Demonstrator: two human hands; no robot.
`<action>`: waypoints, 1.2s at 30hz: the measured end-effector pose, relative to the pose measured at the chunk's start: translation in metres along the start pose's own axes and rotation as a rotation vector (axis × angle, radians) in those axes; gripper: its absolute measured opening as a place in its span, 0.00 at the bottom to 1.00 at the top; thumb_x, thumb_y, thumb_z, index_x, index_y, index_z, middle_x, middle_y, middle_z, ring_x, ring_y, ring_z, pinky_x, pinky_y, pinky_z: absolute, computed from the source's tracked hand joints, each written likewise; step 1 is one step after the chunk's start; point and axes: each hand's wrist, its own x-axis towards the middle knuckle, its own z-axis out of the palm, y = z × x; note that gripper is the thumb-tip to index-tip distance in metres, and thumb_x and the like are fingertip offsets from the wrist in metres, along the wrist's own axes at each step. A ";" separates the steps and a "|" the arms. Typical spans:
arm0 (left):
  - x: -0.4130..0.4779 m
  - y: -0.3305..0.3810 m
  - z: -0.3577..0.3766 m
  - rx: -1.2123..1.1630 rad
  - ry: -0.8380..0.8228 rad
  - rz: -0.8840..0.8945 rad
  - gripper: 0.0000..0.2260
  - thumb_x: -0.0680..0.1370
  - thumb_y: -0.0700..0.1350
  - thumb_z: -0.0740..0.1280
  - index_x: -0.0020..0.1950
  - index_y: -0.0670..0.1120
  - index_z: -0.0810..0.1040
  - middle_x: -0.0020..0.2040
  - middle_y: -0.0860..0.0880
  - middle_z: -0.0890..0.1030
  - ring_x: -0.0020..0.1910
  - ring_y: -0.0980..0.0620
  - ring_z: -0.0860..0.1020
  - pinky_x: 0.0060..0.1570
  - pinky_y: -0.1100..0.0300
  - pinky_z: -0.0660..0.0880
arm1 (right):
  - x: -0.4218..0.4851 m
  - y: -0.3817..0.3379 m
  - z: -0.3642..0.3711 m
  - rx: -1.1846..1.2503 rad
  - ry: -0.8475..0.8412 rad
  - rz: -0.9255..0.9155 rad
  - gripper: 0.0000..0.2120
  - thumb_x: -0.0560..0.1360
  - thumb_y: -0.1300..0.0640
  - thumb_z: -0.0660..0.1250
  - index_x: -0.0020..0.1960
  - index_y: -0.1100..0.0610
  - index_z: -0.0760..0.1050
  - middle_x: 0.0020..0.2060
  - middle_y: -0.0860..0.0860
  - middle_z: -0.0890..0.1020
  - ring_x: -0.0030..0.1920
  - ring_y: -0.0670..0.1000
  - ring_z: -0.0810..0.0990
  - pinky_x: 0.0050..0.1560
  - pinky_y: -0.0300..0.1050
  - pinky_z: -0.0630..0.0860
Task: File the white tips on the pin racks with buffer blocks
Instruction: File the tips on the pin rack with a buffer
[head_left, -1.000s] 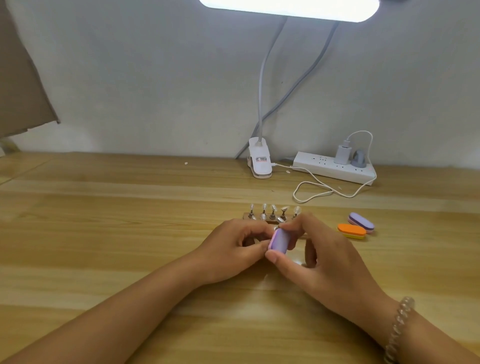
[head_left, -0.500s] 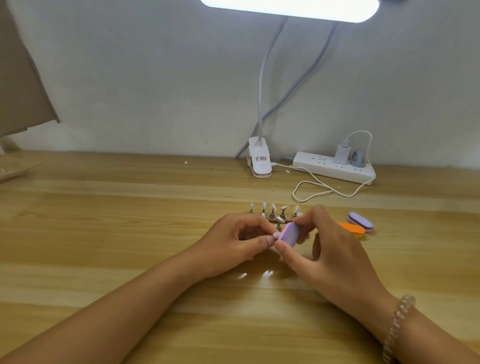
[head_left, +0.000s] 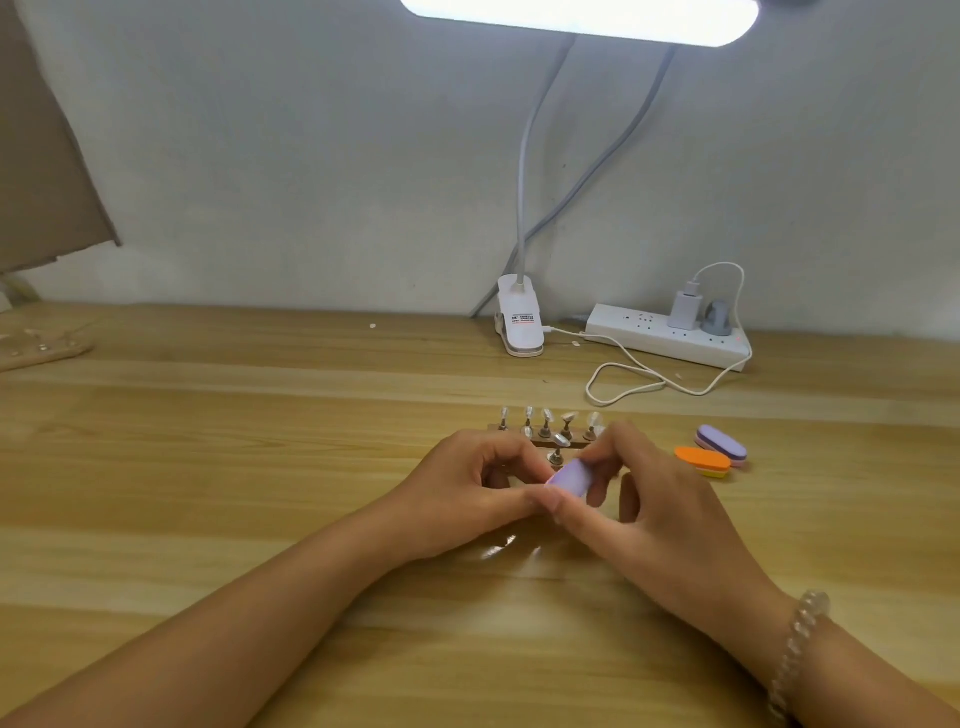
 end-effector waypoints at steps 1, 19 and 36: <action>0.000 0.000 0.000 0.010 0.004 -0.005 0.06 0.76 0.39 0.73 0.43 0.51 0.82 0.35 0.64 0.79 0.31 0.57 0.69 0.32 0.65 0.66 | 0.002 0.003 -0.001 0.012 0.019 0.041 0.19 0.67 0.34 0.67 0.46 0.47 0.72 0.36 0.42 0.78 0.33 0.44 0.74 0.33 0.38 0.65; 0.000 -0.002 0.000 0.057 -0.016 0.027 0.09 0.76 0.39 0.73 0.42 0.53 0.82 0.30 0.64 0.78 0.28 0.59 0.67 0.29 0.66 0.63 | 0.001 -0.001 0.000 -0.026 -0.019 0.001 0.19 0.68 0.34 0.67 0.48 0.46 0.72 0.37 0.41 0.77 0.34 0.41 0.74 0.33 0.37 0.64; 0.000 -0.006 0.000 -0.018 -0.043 0.042 0.08 0.82 0.38 0.63 0.52 0.45 0.82 0.38 0.56 0.80 0.32 0.59 0.75 0.35 0.63 0.72 | -0.004 -0.006 0.004 -0.094 -0.046 -0.121 0.19 0.68 0.33 0.66 0.51 0.45 0.71 0.37 0.34 0.74 0.36 0.35 0.74 0.31 0.31 0.64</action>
